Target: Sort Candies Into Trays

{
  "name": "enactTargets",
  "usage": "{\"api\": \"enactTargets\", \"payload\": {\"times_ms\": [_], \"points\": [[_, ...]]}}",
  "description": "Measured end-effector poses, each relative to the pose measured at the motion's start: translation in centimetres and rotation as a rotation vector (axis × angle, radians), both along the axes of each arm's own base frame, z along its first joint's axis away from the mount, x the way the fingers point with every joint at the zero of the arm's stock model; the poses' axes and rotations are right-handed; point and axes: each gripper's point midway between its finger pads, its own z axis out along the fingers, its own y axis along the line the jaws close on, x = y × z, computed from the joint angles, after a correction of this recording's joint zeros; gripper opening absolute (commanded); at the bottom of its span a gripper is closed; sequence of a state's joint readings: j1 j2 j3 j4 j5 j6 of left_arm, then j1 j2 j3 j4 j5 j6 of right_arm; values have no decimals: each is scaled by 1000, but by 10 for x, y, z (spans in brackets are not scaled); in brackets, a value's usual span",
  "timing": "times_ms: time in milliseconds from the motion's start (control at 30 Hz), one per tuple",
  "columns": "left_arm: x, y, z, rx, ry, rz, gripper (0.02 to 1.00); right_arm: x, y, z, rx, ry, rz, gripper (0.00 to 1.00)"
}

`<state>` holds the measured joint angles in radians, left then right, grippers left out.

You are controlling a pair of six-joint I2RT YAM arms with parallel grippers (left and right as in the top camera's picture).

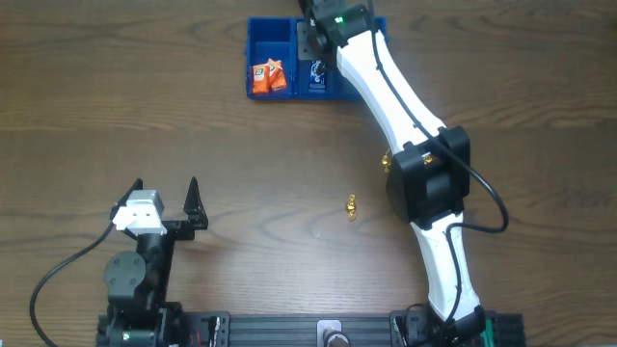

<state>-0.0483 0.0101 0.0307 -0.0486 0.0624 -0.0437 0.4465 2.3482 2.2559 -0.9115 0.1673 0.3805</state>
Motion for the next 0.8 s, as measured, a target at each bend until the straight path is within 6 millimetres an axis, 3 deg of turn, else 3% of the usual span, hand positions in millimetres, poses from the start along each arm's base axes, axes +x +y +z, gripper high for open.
{"api": "enactTargets", "payload": {"times_ms": [167, 233, 300, 467, 567, 633, 700, 800], "points": [[0, 0, 0, 0, 0, 0, 998, 0, 3, -8, 5, 14, 11, 222], [0, 0, 0, 0, 0, 0, 996, 1, 4, -7, 7, 10, 11, 391], [0, 0, 0, 0, 0, 0, 998, 1, 4, -7, 5, 10, 16, 498], [0, 0, 0, 0, 0, 0, 998, 1, 9, -6, 22, 8, 30, 667], [0, 0, 0, 0, 0, 0, 998, -4, 13, -5, 21, 15, 44, 700], [0, 0, 0, 0, 0, 0, 998, -15, 16, 9, 17, 21, 57, 735], [0, 0, 0, 0, 0, 0, 996, -36, 12, 39, -8, 16, 64, 766], [0, 0, 0, 0, 0, 0, 998, -79, 2, 111, -35, -78, 68, 787]]}}
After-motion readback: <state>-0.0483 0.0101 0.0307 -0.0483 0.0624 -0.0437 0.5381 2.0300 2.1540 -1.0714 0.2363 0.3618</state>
